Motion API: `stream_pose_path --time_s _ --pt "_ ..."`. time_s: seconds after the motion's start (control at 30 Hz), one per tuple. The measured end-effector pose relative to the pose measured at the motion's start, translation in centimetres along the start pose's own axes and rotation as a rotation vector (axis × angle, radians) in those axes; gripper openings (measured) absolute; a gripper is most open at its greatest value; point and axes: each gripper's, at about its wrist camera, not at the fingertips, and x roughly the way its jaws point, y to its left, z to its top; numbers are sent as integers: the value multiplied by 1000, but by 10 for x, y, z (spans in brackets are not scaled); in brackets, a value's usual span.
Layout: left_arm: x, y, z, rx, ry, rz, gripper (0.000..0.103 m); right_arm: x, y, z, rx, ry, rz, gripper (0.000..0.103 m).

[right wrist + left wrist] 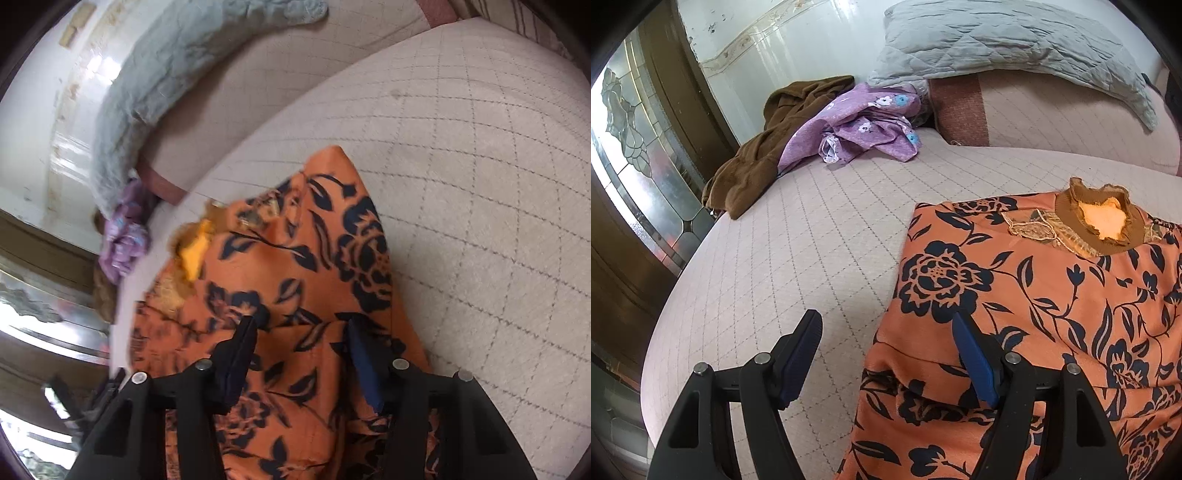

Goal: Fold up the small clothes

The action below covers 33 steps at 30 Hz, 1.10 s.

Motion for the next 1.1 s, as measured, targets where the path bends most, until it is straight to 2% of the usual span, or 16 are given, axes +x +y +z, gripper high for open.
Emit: stream_pose_path --time_s 0.2,0.23,0.3,0.37,0.5,0.6,0.7,0.77,0.93,1.03,1.1 --pt "0 0 0 -2 4 0 74 4 0 0 -40 0 -28 53" --pt "1 0 0 -2 5 -1 74 7 4 -3 -57 -1 -44 48" --pt "2 -1 0 3 8 0 74 9 9 -5 -99 -8 -89 24" --pt "2 -1 -1 8 6 4 74 2 15 -5 -99 -30 -74 16" --pt "1 1 0 -4 0 4 74 -39 46 -8 -194 -200 -56 14" --pt "-2 4 1 -17 -11 9 74 -67 53 -6 -193 -314 -19 14" --pt "-4 5 1 -26 -24 10 74 -83 46 -2 -159 -406 -43 14" --pt "-4 2 0 -18 -23 7 74 -73 28 7 -108 -379 -68 14" --pt "2 -12 -3 41 1 5 74 -6 -26 18 103 -112 -84 24" --pt "4 -10 -3 33 6 7 74 -27 -15 21 62 -193 -86 29" --pt "4 -6 -2 17 7 0 74 -50 -7 17 38 -289 -75 33"
